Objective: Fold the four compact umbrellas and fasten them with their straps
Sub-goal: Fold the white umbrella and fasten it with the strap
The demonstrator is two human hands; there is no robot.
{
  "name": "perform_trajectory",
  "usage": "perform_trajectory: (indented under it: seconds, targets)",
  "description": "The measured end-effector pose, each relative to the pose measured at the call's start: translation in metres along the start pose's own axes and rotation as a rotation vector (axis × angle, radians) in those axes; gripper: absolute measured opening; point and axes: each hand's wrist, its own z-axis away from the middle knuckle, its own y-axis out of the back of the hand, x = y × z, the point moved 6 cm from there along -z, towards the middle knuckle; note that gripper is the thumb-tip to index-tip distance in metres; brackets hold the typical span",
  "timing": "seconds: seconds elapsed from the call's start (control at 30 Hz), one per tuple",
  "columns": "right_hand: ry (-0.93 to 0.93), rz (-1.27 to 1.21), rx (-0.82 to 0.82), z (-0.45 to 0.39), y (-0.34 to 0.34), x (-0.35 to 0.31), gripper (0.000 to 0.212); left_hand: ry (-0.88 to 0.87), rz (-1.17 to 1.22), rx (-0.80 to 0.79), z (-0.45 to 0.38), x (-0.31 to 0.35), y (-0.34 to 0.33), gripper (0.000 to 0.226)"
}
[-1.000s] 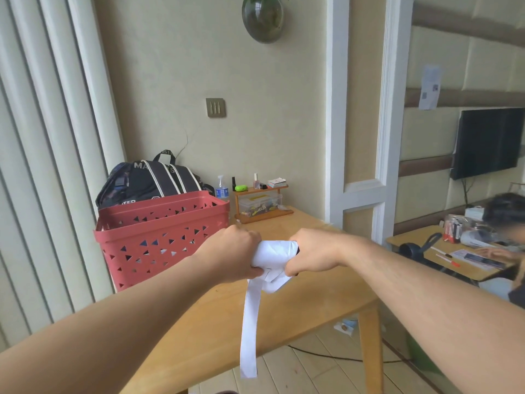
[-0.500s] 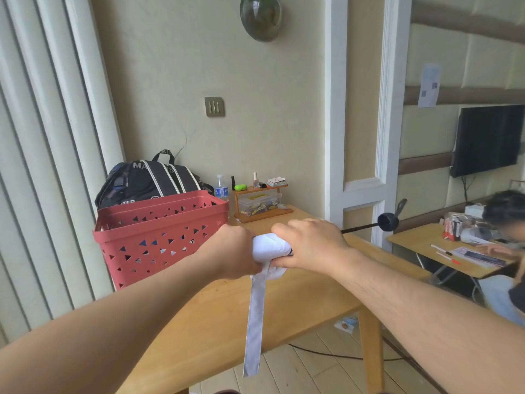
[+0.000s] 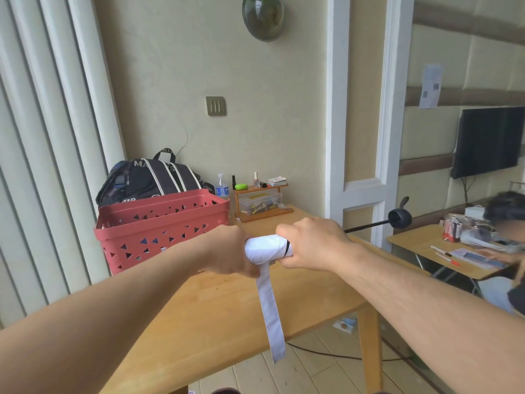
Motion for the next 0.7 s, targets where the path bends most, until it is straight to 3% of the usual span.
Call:
perform_trajectory:
  seconds: [0.1, 0.33, 0.5, 0.7]
  targets:
    - [-0.031, -0.023, -0.093, -0.002, -0.003, -0.004, 0.034, -0.069, -0.093, 0.018, 0.003, 0.003, 0.002, 0.046]
    - [-0.121, -0.249, -0.257, -0.003, -0.003, 0.0, 0.034, -0.269, -0.267, 0.293, 0.005, 0.023, 0.011, 0.05]
    - [-0.167, -0.475, -0.334, 0.002, -0.006, 0.005, 0.041, -0.35, -0.227, 0.268, 0.008, 0.023, 0.006, 0.057]
    - [-0.191, -0.784, -0.473, 0.008, -0.017, 0.0, 0.026, -0.271, -0.257, 0.146, 0.01, 0.028, 0.004, 0.051]
